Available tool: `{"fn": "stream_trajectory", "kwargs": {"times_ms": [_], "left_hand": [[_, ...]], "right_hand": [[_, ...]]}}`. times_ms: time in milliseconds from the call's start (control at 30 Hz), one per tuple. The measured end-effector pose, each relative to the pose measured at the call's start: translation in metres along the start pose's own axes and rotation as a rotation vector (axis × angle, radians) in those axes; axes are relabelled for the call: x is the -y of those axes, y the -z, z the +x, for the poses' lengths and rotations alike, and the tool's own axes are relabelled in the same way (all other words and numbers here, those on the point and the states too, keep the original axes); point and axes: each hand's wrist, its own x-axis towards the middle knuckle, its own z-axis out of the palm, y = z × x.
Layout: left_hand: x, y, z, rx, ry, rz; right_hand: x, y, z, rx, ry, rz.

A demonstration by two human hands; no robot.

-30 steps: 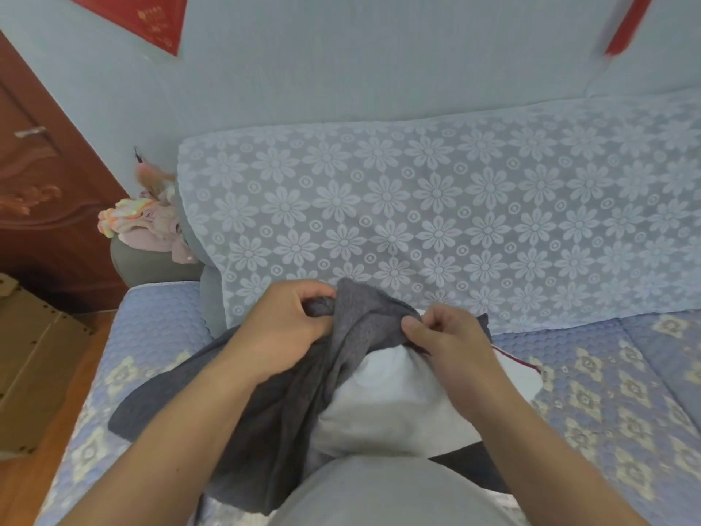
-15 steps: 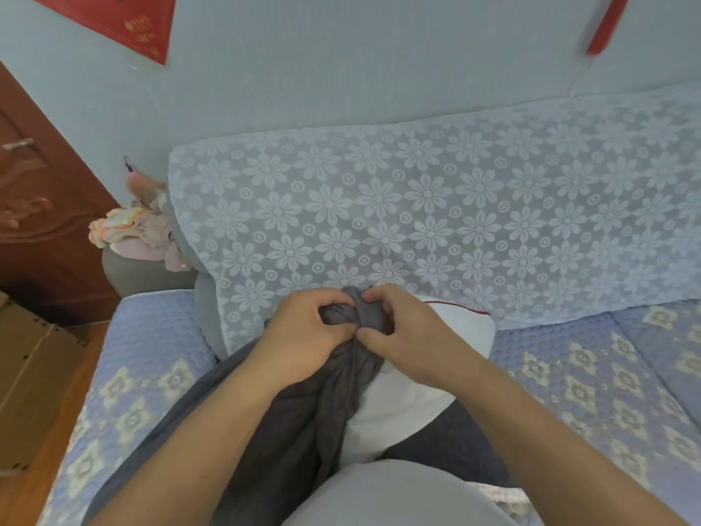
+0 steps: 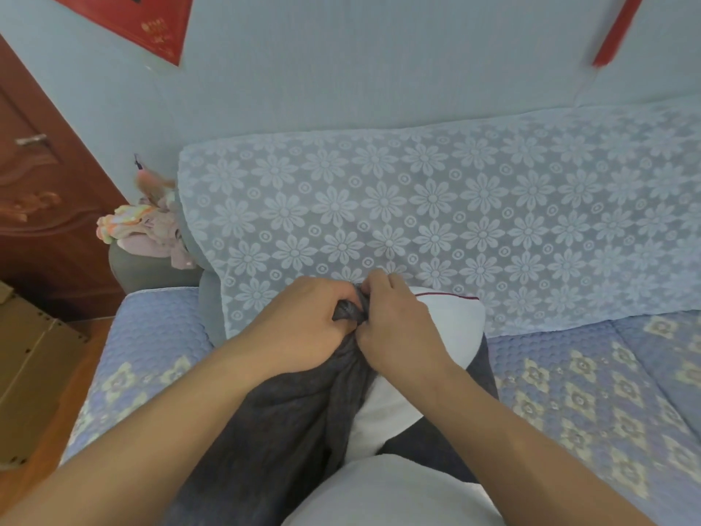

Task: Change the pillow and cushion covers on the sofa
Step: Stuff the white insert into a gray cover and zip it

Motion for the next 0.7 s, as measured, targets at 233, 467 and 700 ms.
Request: {"fn": "stream_trajectory", "kwargs": {"times_ms": [233, 467, 700], "left_hand": [[-0.006, 0.004, -0.011, 0.01, 0.011, -0.025], [-0.031, 0.016, -0.011, -0.013, -0.034, -0.074], [-0.054, 0.051, -0.007, -0.322, -0.185, -0.456]], "right_hand": [[-0.063, 0.026, 0.033, -0.063, -0.264, -0.035], [-0.101, 0.056, 0.064, 0.082, -0.294, -0.052], [-0.054, 0.086, 0.06, 0.169, 0.186, -0.029]]}}
